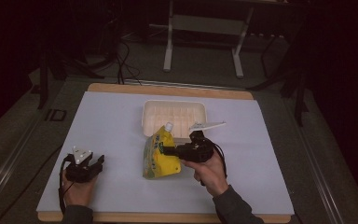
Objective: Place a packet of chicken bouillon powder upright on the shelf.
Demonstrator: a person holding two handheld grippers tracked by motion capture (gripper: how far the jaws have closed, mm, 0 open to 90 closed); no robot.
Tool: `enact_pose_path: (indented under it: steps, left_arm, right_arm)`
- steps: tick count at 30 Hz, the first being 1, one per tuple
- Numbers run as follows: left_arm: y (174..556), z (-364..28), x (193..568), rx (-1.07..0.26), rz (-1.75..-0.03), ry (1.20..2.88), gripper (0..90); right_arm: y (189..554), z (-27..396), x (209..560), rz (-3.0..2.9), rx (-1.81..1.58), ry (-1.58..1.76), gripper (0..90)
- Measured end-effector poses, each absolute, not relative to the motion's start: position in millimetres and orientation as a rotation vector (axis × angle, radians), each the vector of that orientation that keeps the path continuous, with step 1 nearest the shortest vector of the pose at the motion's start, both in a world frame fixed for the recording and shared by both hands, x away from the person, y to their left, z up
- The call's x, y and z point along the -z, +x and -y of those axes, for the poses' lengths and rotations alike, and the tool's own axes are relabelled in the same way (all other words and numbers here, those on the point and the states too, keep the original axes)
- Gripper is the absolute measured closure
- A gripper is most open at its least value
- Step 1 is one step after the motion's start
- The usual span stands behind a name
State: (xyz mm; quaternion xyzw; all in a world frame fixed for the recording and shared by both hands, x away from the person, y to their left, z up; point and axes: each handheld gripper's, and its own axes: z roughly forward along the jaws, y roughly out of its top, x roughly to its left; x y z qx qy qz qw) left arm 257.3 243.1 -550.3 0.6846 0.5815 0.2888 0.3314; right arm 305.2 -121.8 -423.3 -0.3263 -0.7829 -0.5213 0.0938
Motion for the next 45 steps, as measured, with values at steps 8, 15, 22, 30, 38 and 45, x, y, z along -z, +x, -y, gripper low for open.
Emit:
enact_pose_path:
  steps: [8,15,22,30,38,45]
  left_arm:
    - [257,-243,550,-0.76,-1.519,1.8,53.3]
    - [257,-243,550,-0.759,-1.518,1.795,53.2]
    - [257,-243,550,-0.761,-1.516,1.802,53.3]
    - [258,-243,550,-0.763,-1.516,1.802,53.5]
    - [258,-242,551,-0.763,-1.515,1.801,53.5]
    - [258,-242,551,-0.762,-1.514,1.801,53.5]
  right_arm:
    - [306,123,414,2.337,1.568,-0.966,90.0]
    - [309,122,404,2.359,1.58,-0.965,90.0]
    - [312,123,398,2.373,1.59,-0.967,90.0]
    - [316,123,391,2.378,1.607,-0.976,90.0]
    - [320,122,385,2.383,1.621,-0.985,90.0]
    - [325,123,379,2.388,1.64,-0.992,90.0]
